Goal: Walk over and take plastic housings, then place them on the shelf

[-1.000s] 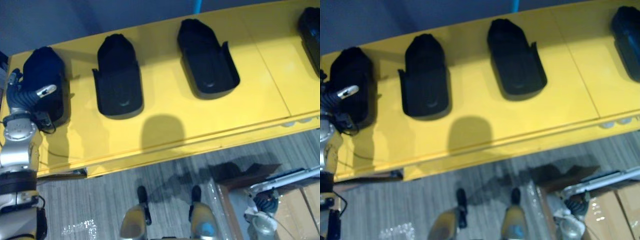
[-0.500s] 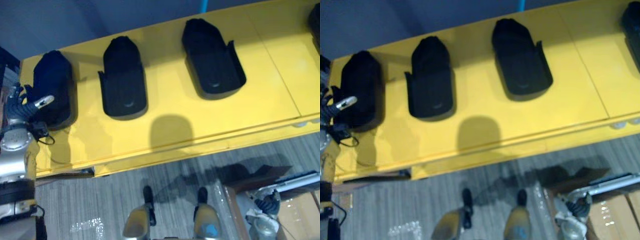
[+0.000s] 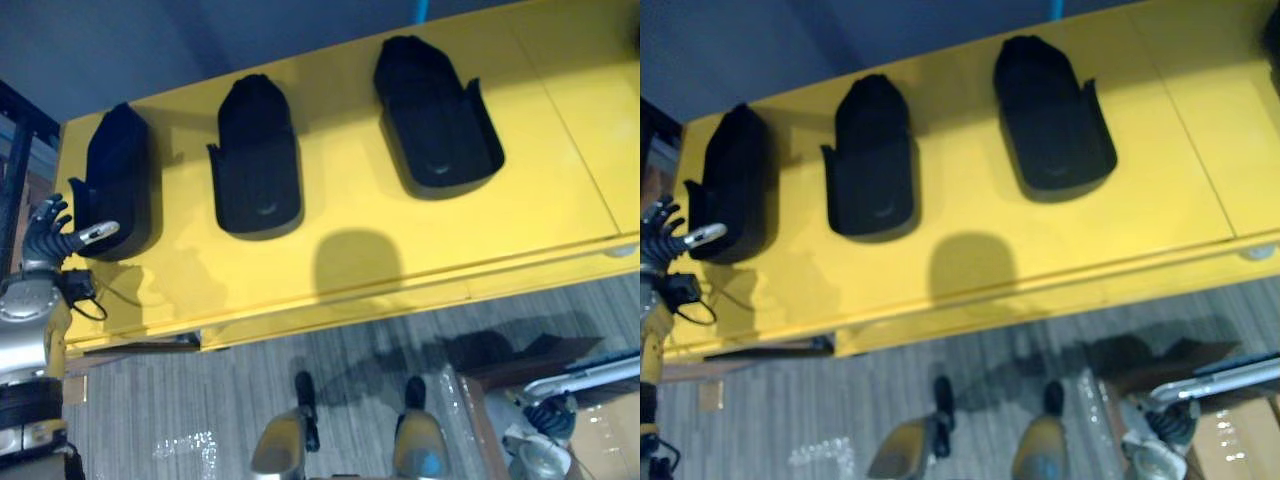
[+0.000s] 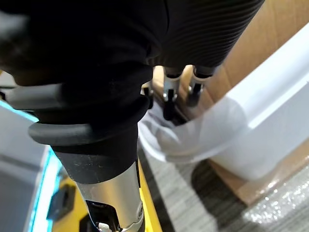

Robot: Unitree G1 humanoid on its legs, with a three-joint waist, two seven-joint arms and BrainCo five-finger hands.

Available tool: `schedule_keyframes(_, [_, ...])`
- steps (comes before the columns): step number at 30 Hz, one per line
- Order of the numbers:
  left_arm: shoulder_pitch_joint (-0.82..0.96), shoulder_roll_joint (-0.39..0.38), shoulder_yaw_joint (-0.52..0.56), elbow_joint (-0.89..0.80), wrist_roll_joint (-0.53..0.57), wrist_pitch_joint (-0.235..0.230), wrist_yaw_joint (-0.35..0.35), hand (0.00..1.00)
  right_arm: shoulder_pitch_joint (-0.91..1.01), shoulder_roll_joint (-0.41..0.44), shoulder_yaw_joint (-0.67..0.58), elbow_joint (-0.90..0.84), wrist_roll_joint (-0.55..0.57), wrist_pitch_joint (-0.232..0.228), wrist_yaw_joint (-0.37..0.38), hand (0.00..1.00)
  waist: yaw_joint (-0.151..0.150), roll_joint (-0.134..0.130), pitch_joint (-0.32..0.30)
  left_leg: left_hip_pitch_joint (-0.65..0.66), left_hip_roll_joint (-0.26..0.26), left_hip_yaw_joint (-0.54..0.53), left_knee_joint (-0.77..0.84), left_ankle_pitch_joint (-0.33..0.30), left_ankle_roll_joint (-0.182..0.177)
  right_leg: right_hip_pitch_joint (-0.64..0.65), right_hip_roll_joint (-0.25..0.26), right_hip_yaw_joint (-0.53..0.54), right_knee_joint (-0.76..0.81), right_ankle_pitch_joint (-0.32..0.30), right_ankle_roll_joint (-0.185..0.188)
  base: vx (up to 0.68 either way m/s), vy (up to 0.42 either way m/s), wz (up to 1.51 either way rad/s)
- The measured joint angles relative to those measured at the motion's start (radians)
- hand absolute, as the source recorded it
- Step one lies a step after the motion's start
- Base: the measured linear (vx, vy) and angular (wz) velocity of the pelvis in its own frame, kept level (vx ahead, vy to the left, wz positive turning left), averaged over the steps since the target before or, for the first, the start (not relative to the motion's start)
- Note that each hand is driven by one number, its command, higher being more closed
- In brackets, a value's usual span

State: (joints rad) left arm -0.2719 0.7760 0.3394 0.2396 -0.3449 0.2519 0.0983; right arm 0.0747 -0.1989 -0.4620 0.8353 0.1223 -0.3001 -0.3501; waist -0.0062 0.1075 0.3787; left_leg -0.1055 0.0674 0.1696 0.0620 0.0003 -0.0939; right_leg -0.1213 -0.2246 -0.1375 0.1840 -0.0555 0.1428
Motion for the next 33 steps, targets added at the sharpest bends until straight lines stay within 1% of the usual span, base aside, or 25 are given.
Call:
schedule_keyframes(5, [0.000, 0.001, 0.008, -0.040, 0.001, -0.006, 0.096, 0.00, 0.000, 0.000, -0.015, 0.010, 0.000, 0.000, 0.000, 0.00, 0.008, 0.006, 0.000, -0.001, 0.000, -0.004, 0.000, 0.000, 0.000, 0.001, 0.000, 0.000, -0.002, 0.000, 0.000, 0.00, 0.000, 0.00])
schedule_keyframes(8, [-0.001, 0.001, 0.009, -0.041, 0.004, -0.012, 0.110, 0.00, 0.000, 0.000, -0.015, 0.011, 0.000, 0.000, -0.001, 0.00, 0.011, 0.006, 0.000, -0.001, 0.000, -0.005, 0.000, 0.000, 0.000, 0.001, 0.001, -0.001, -0.003, 0.000, 0.000, 0.00, 0.000, 0.00])
schedule_keyframes(10, [-0.001, 0.001, 0.009, -0.041, 0.036, -0.013, 0.133, 0.00, 0.000, 0.000, -0.015, 0.011, 0.000, 0.000, -0.001, 0.00, 0.012, 0.006, 0.000, -0.001, 0.000, -0.005, 0.000, 0.000, 0.000, 0.001, 0.001, -0.001, -0.004, 0.000, 0.000, 0.00, 0.000, 0.00])
schedule_keyframes(13, [-0.001, 0.002, 0.010, -0.041, 0.052, -0.013, 0.158, 0.00, 0.000, 0.001, -0.015, 0.013, 0.000, 0.000, -0.001, 0.00, 0.013, 0.006, 0.000, -0.001, 0.000, -0.005, 0.000, 0.000, 0.000, 0.001, 0.001, -0.001, -0.004, 0.000, 0.000, 0.00, 0.000, 0.00])
schedule_keyframes(16, [-0.004, 0.004, 0.010, -0.040, 0.054, -0.034, 0.203, 0.00, 0.000, 0.001, -0.015, 0.022, 0.000, -0.001, -0.001, 0.00, 0.014, 0.006, 0.000, -0.001, 0.000, -0.005, 0.000, 0.000, 0.000, 0.002, 0.001, -0.001, -0.005, 0.000, 0.000, 0.00, 0.000, 0.00])
schedule_keyframes(17, [-0.009, 0.007, 0.010, -0.039, 0.052, -0.073, 0.232, 0.00, 0.000, 0.001, -0.015, 0.031, 0.000, -0.005, -0.001, 0.00, 0.015, 0.006, 0.000, -0.001, 0.000, -0.005, 0.000, 0.000, 0.000, 0.003, 0.001, -0.001, -0.006, 0.001, 0.001, 0.00, 0.000, 0.00])
schedule_keyframes(18, [-0.014, 0.010, 0.010, -0.039, 0.051, -0.092, 0.244, 0.00, 0.001, 0.002, -0.015, 0.033, 0.000, -0.006, -0.001, 0.00, 0.016, 0.006, 0.000, -0.001, 0.000, -0.006, 0.000, 0.000, 0.000, 0.004, 0.001, -0.001, -0.006, 0.001, 0.001, 0.00, -0.001, 0.03])
schedule_keyframes(19, [-0.027, 0.020, 0.010, -0.042, 0.048, -0.130, 0.257, 0.00, 0.002, 0.003, -0.015, 0.038, 0.000, -0.008, -0.002, 0.00, 0.017, 0.006, 0.000, 0.000, 0.000, -0.009, 0.000, 0.000, 0.000, 0.008, 0.002, -0.003, -0.008, 0.001, 0.001, 0.00, -0.003, 0.06])
schedule_keyframes(20, [-0.037, 0.028, 0.010, -0.046, 0.045, -0.151, 0.261, 0.00, 0.003, 0.005, -0.015, 0.041, 0.000, -0.008, -0.003, 0.00, 0.016, 0.006, 0.000, 0.001, 0.000, -0.012, 0.001, 0.000, 0.000, 0.013, 0.002, -0.005, -0.011, 0.002, 0.002, 0.00, -0.006, 0.13])
schedule_keyframes(21, [-0.051, 0.039, 0.012, -0.078, 0.031, -0.198, 0.283, 0.00, 0.007, 0.011, -0.014, 0.042, 0.000, -0.009, -0.011, 0.00, 0.015, 0.003, -0.002, 0.003, 0.000, -0.020, 0.001, 0.000, 0.000, 0.023, 0.002, -0.018, -0.015, 0.002, 0.002, 0.01, -0.003, 0.17])
schedule_keyframes(22, [-0.052, 0.042, 0.018, -0.146, 0.027, -0.240, 0.296, 0.00, 0.013, 0.021, -0.014, 0.043, -0.001, -0.009, -0.024, 0.00, 0.018, 0.000, -0.009, 0.003, 0.000, -0.023, 0.001, 0.000, 0.000, 0.031, 0.002, -0.026, -0.021, 0.002, 0.002, 0.02, -0.003, 0.16])
schedule_keyframes(23, [-0.050, 0.041, 0.018, -0.178, 0.028, -0.266, 0.304, 0.00, 0.017, 0.025, -0.014, 0.045, -0.001, -0.009, -0.026, 0.00, 0.019, -0.003, -0.015, 0.005, 0.000, -0.024, 0.001, 0.000, 0.000, 0.035, 0.002, -0.027, -0.023, 0.002, 0.002, 0.04, -0.001, 0.06])
schedule_keyframes(25, [-0.035, 0.034, 0.038, -0.287, 0.040, -0.374, 0.359, 0.00, 0.020, 0.044, -0.011, 0.048, -0.005, -0.009, -0.043, 0.00, 0.021, -0.016, -0.036, 0.023, 0.000, -0.023, -0.003, 0.000, 0.000, 0.057, 0.003, -0.028, -0.036, 0.002, 0.002, 0.03, -0.007, -0.03])
schedule_keyframes(26, [-0.030, 0.028, 0.047, -0.307, 0.048, -0.399, 0.375, 0.00, 0.022, 0.047, -0.011, 0.050, -0.012, -0.009, -0.045, 0.00, 0.020, -0.018, -0.049, 0.023, 0.000, -0.023, -0.005, 0.000, 0.000, 0.057, 0.003, -0.028, -0.040, 0.003, 0.003, 0.05, -0.010, -0.03])
schedule_keyframes(27, [-0.016, 0.001, 0.071, -0.344, 0.087, -0.454, 0.415, 0.00, 0.029, 0.049, -0.011, 0.053, -0.019, -0.009, -0.045, 0.00, 0.020, -0.019, -0.072, 0.033, 0.000, -0.023, -0.019, 0.000, 0.000, 0.062, 0.004, -0.029, -0.045, 0.003, 0.003, 0.06, -0.006, -0.03])
schedule_keyframes(28, [0.002, -0.030, 0.097, -0.380, 0.138, -0.503, 0.454, 0.00, 0.037, 0.052, -0.011, 0.055, -0.019, -0.008, -0.046, 0.00, 0.020, -0.019, -0.077, 0.057, -0.001, -0.023, -0.024, 0.000, 0.000, 0.091, 0.004, -0.032, -0.057, 0.004, 0.004, 0.05, -0.006, -0.02])
schedule_keyframes(29, [0.014, -0.044, 0.109, -0.392, 0.173, -0.526, 0.473, 0.00, 0.044, 0.053, -0.011, 0.056, -0.020, -0.008, -0.046, 0.00, 0.021, -0.019, -0.087, 0.062, -0.001, -0.023, -0.026, -0.001, -0.001, 0.098, 0.004, -0.035, -0.061, 0.004, 0.005, 0.03, -0.007, 0.03])
schedule_keyframes(30, [0.048, -0.066, 0.132, -0.420, 0.229, -0.570, 0.515, 0.00, 0.058, 0.057, -0.012, 0.057, -0.020, -0.008, -0.046, 0.00, 0.021, -0.020, -0.110, 0.071, -0.001, -0.025, -0.038, -0.001, -0.001, 0.112, 0.006, -0.046, -0.075, 0.005, 0.006, 0.02, -0.011, 0.14])
schedule_keyframes(31, [0.070, -0.085, 0.146, -0.440, 0.255, -0.596, 0.534, 0.00, 0.070, 0.059, -0.012, 0.060, -0.020, -0.008, -0.046, 0.00, 0.022, -0.020, -0.128, 0.072, -0.001, -0.032, -0.044, -0.001, -0.001, 0.120, 0.006, -0.054, -0.082, 0.006, 0.007, 0.04, -0.014, 0.15])
schedule_keyframes(32, [0.114, -0.114, 0.176, -0.464, 0.311, -0.630, 0.565, 0.00, 0.081, 0.063, -0.016, 0.073, -0.020, -0.007, -0.046, 0.00, 0.030, -0.024, -0.154, 0.081, -0.001, -0.039, -0.058, 0.002, -0.005, 0.126, 0.008, -0.056, -0.090, 0.006, 0.007, 0.03, -0.012, 0.11])
schedule_keyframes(33, [0.129, -0.124, 0.188, -0.468, 0.325, -0.641, 0.571, 0.00, 0.083, 0.064, -0.017, 0.079, -0.020, -0.005, -0.046, 0.00, 0.034, -0.026, -0.160, 0.087, -0.001, -0.039, -0.061, 0.002, -0.005, 0.131, 0.008, -0.057, -0.091, 0.006, 0.007, 0.00, 0.000, 0.00])
